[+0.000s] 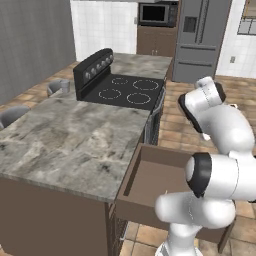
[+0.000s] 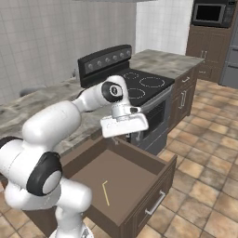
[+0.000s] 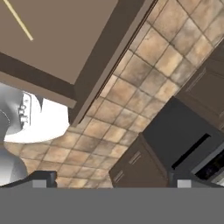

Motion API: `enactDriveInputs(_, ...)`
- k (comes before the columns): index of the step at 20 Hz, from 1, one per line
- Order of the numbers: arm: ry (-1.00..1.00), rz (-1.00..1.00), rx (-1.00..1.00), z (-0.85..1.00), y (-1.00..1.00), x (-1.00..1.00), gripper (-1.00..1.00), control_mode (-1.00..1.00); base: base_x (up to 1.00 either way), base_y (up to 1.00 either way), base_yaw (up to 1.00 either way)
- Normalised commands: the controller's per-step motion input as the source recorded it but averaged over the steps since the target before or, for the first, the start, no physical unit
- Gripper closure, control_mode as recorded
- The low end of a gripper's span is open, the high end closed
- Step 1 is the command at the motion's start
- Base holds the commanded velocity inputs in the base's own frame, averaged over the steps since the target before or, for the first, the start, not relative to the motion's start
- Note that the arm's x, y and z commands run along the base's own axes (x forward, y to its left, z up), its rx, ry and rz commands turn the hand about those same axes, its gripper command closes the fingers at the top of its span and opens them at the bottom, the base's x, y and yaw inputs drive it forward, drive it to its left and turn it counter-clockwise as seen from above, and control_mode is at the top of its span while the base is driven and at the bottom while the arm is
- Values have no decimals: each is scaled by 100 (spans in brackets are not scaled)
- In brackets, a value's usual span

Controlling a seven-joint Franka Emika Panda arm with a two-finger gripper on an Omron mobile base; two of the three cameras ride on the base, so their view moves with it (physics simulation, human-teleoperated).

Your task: Take a straw from the drawer in front and place it inside the glass cup on the dining counter.

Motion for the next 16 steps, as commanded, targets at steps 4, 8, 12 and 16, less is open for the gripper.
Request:
enactDriveInputs(4,6,0,12,-20,0,-45,-100,-100,0,0,0)
enactDriveInputs(8,-3,0,12,-10,9,-54,-100,-100,0,0,0)
enactDriveInputs(12,-19,0,9,-4,18,-51,-100,-100,0,0,0)
enactDriveInputs(16,-26,0,5,-1,26,-32,-100,-100,0,0,0)
